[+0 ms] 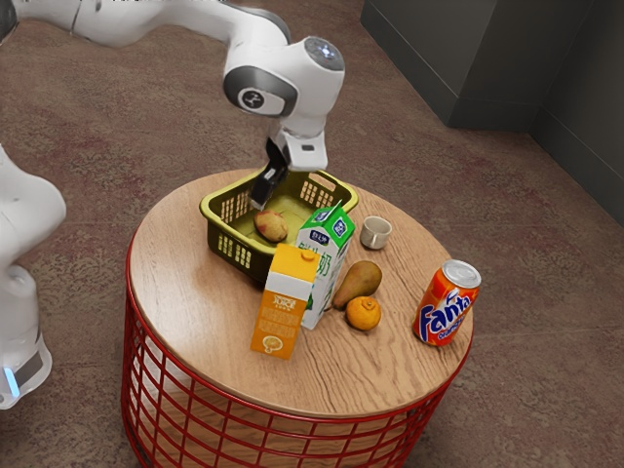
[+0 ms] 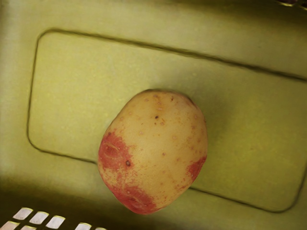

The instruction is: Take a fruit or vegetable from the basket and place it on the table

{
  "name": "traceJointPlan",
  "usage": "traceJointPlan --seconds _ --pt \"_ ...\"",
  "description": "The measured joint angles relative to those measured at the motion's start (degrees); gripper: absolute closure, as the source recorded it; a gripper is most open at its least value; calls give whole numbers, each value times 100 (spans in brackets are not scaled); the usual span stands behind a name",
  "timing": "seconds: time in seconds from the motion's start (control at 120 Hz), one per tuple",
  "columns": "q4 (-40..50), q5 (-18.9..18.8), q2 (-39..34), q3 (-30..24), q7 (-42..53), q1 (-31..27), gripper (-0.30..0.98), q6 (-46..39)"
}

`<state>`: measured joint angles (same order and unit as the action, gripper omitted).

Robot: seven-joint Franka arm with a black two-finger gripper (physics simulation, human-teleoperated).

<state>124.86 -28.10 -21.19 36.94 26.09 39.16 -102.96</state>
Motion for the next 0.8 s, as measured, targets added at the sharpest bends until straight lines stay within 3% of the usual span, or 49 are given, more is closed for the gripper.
traceJointPlan --seconds 0.383,0.8 --pt "383 150 117 995 441 698 0 -763" --pt "692 150 72 1483 679 985 0 -1355"
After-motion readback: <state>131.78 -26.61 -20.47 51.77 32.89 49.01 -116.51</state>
